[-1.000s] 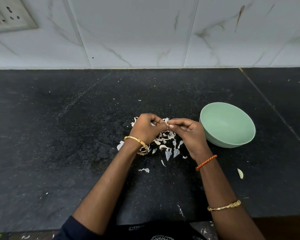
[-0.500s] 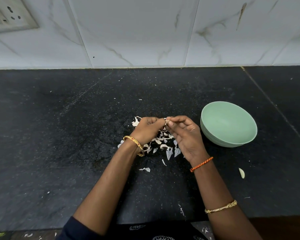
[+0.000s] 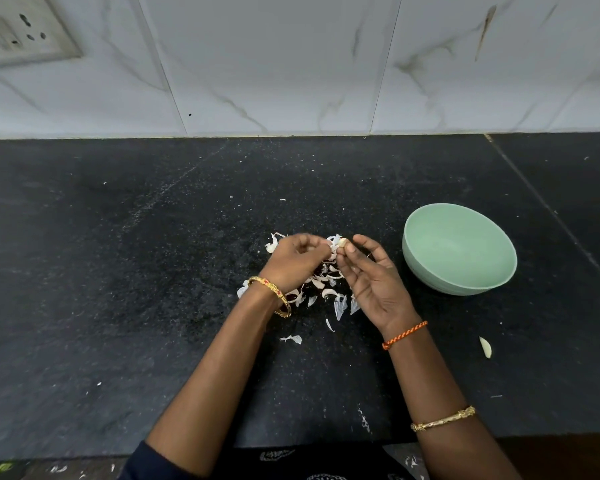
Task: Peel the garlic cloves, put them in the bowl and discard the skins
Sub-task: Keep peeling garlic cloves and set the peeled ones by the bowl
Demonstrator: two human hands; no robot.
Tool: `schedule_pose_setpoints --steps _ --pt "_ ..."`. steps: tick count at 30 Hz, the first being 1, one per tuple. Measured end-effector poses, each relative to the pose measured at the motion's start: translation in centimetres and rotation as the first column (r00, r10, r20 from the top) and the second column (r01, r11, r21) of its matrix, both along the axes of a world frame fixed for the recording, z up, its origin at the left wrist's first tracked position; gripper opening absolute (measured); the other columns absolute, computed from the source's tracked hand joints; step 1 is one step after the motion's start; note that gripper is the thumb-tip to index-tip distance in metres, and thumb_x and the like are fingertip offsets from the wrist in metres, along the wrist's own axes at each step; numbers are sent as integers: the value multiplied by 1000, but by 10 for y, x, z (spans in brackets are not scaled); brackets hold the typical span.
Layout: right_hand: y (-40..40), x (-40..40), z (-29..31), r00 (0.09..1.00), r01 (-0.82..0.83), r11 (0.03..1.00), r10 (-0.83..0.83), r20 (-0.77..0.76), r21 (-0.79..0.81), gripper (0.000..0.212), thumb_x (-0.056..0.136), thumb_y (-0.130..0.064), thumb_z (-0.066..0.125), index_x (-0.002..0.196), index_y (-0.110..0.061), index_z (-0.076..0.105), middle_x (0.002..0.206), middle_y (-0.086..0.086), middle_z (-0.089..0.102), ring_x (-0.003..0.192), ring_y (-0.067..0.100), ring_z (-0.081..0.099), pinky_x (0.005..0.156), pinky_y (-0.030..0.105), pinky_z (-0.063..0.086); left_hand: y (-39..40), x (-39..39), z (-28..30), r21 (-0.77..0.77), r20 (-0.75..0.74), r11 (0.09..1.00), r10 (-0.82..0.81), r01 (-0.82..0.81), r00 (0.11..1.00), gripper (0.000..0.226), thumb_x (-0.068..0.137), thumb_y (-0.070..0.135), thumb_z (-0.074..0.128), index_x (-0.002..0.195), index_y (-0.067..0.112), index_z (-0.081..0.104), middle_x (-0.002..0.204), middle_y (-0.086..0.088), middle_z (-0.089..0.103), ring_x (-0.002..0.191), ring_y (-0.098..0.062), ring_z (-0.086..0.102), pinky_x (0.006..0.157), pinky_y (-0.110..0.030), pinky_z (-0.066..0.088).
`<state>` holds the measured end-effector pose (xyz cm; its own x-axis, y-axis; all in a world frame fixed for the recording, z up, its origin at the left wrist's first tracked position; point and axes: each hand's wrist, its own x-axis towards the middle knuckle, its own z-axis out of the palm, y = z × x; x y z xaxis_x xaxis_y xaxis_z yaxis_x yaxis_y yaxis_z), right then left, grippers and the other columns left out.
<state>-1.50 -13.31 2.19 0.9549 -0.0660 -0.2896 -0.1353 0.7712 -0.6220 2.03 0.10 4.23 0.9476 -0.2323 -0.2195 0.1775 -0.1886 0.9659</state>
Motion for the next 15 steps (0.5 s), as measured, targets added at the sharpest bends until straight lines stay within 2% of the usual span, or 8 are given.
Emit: schedule_pose_setpoints --steps 1,3,6,10,13,15 --pt "-1 0 0 1000 8 1000 -8 -3 -29 32 74 2 62 104 -8 55 81 9 72 75 13 70 72 22 58 2 1 2 5 59 1000 20 -20 998 7 91 6 57 89 12 62 62 9 48 41 4 41 45 -8 35" --pt "-3 0 1 1000 28 993 -29 -7 -113 34 79 6 61 108 -9 54 83 10 72 76 14 70 75 24 58 5 4 4 30 163 999 26 -32 986 10 90 6 58 97 12 63 69 8 48 47 6 44 52 -8 39" --pt "-1 1 4 998 58 962 -58 8 -268 36 80 6 64 110 -11 53 91 11 71 82 15 69 79 27 58 5 3 7 61 244 998 -17 3 970 11 87 13 65 95 6 68 71 10 54 52 9 48 54 -5 37" --pt "2 2 8 994 110 884 -89 68 -454 43 76 5 70 109 -14 49 84 8 72 82 14 70 79 27 57 0 -2 4 107 367 994 -30 -10 930 13 83 17 72 86 4 72 75 9 64 49 13 47 50 -3 33" --pt "3 2 8 991 129 861 -95 93 -493 40 81 10 66 104 -16 46 82 10 71 79 15 69 80 28 57 -1 0 -1 128 406 988 23 -81 914 8 81 17 73 83 9 74 72 11 64 50 11 49 52 -5 33" --pt "5 1 9 993 116 879 -94 70 -463 37 82 11 64 100 -16 45 85 12 70 78 15 69 78 26 56 -2 2 -5 117 408 987 58 -115 911 4 80 16 75 82 13 76 75 11 65 59 7 54 59 -12 41"
